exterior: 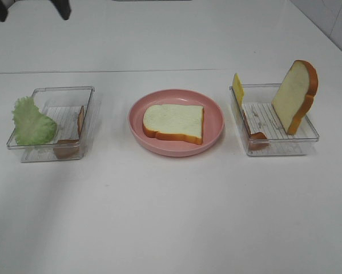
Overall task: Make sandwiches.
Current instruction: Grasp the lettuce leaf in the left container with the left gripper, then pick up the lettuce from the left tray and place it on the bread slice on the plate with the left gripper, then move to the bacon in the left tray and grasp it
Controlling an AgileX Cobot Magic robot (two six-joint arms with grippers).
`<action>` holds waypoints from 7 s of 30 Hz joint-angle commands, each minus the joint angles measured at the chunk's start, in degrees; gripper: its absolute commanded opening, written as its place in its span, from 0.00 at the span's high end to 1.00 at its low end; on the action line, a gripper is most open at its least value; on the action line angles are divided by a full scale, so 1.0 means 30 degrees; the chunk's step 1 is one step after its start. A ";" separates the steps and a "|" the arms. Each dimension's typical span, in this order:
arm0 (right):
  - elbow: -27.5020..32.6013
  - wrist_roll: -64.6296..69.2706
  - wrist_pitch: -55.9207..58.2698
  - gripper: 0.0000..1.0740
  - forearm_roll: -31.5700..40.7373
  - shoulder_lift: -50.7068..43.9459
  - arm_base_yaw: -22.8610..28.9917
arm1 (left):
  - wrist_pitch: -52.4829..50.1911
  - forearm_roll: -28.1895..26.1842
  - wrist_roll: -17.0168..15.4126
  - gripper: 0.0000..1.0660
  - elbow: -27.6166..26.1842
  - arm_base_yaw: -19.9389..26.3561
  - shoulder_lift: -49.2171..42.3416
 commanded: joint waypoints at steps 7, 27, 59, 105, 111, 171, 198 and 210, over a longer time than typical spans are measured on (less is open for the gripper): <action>-0.0095 -0.0019 0.0057 0.08 0.0057 -0.0688 -0.0057 | 0.1566 -0.0019 0.0955 0.05 0.3094 0.3552 -0.1356; -0.0095 -0.0019 0.0057 0.08 0.0057 -0.0688 -0.0057 | -0.2712 -0.1604 0.2769 0.05 0.4908 0.3896 0.1356; -0.0095 -0.0019 0.0057 0.08 0.0057 -0.0688 -0.0057 | -0.4908 -0.2273 0.3705 0.11 0.4908 0.3896 0.5539; -0.0095 -0.0019 0.0057 0.08 0.0057 -0.0688 -0.0057 | -0.4068 -0.3018 0.2139 1.00 0.2483 0.3782 0.3552; -0.0095 -0.0019 0.0057 0.08 0.0057 -0.0688 -0.0057 | -0.3877 -0.3132 0.2120 1.00 0.0592 0.2846 0.3037; -0.0095 -0.0019 0.0057 0.08 0.0057 -0.0688 -0.0057 | -0.7983 -1.0141 0.5844 1.00 -0.1031 -0.4966 1.0065; -0.0095 -0.0019 0.0057 0.08 0.0057 -0.0688 -0.0057 | -0.9110 -0.7009 0.5768 0.04 -0.1490 -0.4966 0.8862; -0.0095 -0.0019 0.0057 0.08 0.0057 -0.0688 -0.0057 | -0.2674 -0.1165 0.2063 0.04 -0.5768 -0.4966 0.7811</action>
